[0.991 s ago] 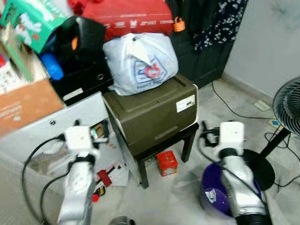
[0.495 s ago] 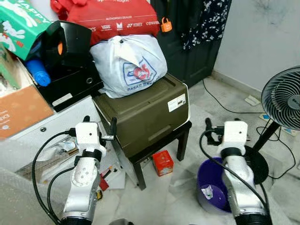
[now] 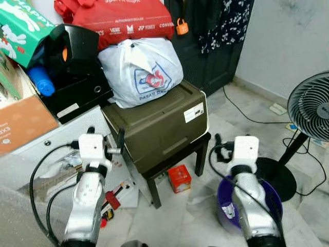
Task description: Clean up the room
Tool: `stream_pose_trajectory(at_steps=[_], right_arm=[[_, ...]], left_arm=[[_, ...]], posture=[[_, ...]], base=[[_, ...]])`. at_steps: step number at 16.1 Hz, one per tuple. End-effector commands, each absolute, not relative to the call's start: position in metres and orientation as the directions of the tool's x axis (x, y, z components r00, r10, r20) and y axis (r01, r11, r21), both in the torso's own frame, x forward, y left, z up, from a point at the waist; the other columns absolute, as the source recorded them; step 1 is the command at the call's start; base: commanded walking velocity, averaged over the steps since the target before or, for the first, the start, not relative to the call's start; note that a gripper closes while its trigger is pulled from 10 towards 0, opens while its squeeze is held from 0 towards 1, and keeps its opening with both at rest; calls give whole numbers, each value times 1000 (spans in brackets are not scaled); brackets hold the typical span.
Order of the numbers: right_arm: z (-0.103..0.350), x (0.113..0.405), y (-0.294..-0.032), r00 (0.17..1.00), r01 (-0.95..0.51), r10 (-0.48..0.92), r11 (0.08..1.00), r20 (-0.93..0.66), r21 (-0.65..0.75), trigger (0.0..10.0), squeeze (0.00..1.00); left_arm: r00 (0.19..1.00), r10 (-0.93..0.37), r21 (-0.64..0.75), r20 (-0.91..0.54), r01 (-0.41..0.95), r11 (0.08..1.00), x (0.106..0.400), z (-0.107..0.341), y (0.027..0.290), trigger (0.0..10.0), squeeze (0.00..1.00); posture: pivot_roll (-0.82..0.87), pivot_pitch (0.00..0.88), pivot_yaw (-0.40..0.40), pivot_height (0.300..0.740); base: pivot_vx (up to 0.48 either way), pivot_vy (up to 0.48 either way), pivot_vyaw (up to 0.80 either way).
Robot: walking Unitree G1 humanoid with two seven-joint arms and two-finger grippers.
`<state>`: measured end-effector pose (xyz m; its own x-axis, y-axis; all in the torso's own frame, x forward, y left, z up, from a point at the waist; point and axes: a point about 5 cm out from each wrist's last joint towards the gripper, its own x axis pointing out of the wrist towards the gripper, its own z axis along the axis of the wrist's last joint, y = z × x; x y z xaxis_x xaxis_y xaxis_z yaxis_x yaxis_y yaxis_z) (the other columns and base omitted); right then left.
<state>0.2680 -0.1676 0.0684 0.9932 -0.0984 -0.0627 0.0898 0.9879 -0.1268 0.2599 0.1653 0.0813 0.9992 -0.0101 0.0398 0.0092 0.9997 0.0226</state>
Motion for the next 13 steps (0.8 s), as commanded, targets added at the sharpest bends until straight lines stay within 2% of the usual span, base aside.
stream_pose_trajectory(at_steps=[1,5,6,13], right_arm=[[79,272,-165,996,88,-91,989,-20,-119,10000,0],[88,294,-167,994,111,-111,991,1,-70,10000,0],[93,301,-160,996,87,-86,994,14,-69,10000,0],[107,317,-143,998,15,-11,997,62,-77,10000,0]], left_arm=[[998,3,29,57,-5,1000,260,87,172,10000,0],[995,37,5,92,-38,999,270,97,174,10000,0],[992,55,9,111,-56,998,276,102,179,10000,0],[982,95,35,166,-103,994,282,116,187,10000,0]], posture=[[-61,0,107,740],[-26,0,76,740],[-11,0,70,740],[14,0,44,740]], base=[[0,0,0],[0,0,0],[0,0,0],[0,0,0]])
